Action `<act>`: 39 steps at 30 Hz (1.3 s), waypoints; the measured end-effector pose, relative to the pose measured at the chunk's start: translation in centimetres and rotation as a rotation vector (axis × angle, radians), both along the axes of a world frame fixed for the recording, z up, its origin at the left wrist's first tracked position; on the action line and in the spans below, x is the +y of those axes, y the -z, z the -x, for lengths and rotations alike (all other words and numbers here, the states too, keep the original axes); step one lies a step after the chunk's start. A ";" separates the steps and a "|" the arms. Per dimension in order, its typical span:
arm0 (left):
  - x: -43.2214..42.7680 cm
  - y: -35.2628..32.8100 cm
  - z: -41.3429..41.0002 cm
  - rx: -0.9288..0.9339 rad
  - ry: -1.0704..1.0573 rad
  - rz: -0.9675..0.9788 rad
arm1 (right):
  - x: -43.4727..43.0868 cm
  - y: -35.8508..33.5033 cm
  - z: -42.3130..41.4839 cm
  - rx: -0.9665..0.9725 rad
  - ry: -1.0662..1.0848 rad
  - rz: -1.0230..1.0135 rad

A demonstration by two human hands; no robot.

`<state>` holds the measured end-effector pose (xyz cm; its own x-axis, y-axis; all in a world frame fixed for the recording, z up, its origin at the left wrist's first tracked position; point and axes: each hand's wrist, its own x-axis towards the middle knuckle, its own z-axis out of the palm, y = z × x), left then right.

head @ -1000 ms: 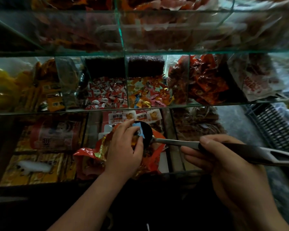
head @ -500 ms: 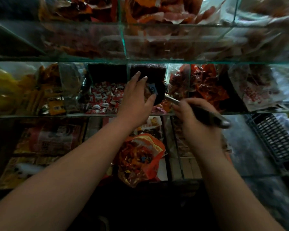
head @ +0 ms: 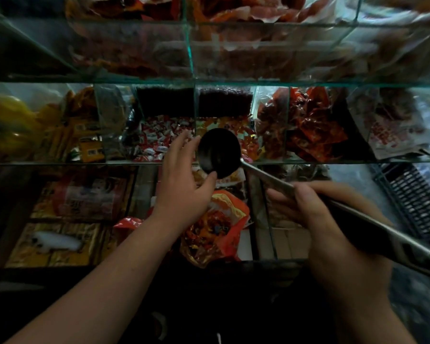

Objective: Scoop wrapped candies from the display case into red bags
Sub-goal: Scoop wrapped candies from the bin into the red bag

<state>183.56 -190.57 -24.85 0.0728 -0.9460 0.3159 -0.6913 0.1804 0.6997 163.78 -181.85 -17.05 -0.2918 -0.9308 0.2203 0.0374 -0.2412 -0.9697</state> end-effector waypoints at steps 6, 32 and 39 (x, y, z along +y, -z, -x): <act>4.1 0.7 -0.2 0.028 0.067 -0.109 | 2.7 -1.4 0.4 -0.081 -0.197 -0.188; 8.4 7.3 -3.5 0.043 -0.065 -0.390 | -2.9 13.5 -5.6 0.224 -0.203 -0.555; 8.4 7.1 -3.6 0.047 -0.058 -0.382 | -0.9 11.7 -5.6 -0.006 -0.072 -0.538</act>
